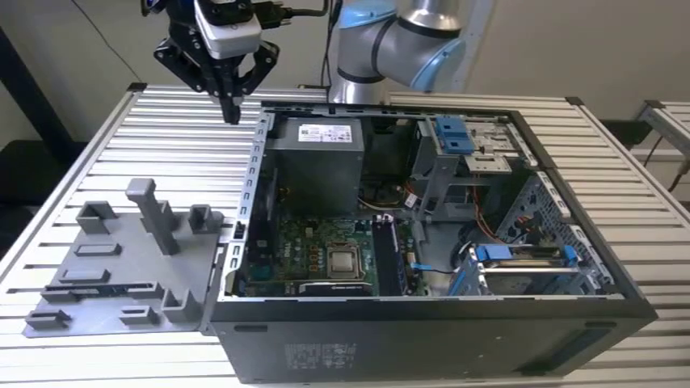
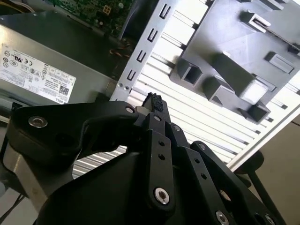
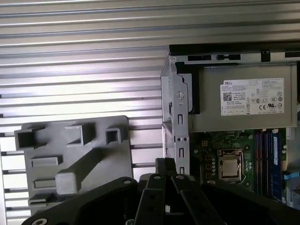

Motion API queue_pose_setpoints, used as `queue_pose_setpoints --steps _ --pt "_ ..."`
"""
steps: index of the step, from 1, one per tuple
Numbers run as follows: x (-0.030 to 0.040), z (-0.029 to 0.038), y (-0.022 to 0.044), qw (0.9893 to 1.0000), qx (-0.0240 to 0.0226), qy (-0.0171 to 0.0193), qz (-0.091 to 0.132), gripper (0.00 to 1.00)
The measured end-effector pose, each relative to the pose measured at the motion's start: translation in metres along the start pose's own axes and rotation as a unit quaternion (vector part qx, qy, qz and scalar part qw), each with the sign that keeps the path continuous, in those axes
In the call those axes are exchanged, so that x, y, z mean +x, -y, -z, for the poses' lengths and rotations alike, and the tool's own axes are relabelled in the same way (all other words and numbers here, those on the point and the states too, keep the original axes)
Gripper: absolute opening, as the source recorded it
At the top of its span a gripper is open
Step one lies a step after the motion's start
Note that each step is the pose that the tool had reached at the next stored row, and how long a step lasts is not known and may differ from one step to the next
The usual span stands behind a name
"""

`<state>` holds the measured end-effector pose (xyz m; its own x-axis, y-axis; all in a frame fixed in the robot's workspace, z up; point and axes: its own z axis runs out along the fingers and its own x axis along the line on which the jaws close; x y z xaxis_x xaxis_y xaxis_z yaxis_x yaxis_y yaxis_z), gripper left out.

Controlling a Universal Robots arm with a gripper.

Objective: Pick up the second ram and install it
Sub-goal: 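Reach for the second ram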

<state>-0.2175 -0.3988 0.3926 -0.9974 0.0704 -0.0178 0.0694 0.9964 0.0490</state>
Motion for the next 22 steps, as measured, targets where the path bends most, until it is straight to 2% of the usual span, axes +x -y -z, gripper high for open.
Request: queue_pose_setpoints --steps 5,7,10,12,16,22 --pt "0.0107 0.0002 0.0008 1.0000 0.0001 -0.0021 0.000 0.11" --pt "0.0145 0.0003 0.0010 1.0000 0.0004 -0.0055 0.000 0.11" --pt "0.0201 0.0004 0.0014 0.9999 0.0009 -0.0125 0.000 0.11" --pt "0.0243 0.0005 0.0017 0.9999 0.0010 -0.0145 0.000 0.11" --pt "0.0325 0.0006 0.0023 0.9999 0.0009 -0.0149 0.008 0.11" --pt "0.0388 0.0006 0.0027 0.9994 0.0009 -0.0160 0.031 0.11"
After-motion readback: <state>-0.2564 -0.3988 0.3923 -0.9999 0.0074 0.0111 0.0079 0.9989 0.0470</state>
